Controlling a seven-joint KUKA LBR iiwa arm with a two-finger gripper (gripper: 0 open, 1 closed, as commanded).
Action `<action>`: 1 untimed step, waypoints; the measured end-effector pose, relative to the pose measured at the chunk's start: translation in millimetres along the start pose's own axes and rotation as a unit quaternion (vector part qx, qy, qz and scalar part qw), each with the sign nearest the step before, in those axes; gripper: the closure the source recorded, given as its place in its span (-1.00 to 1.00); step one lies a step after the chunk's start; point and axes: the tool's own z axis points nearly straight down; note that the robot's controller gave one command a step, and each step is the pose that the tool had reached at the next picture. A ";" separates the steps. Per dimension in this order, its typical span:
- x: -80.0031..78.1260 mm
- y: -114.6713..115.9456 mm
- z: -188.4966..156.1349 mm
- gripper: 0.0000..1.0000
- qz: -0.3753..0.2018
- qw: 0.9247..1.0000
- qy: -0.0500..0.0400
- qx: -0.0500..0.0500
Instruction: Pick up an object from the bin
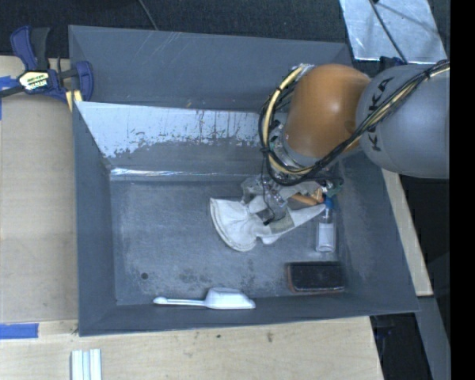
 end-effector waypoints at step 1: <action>0.7 0.8 -3.2 1.00 0.000 1.000 0.000 0.000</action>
Offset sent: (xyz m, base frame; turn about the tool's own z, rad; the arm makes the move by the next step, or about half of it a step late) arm 0.0000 0.0000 0.0091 0.0000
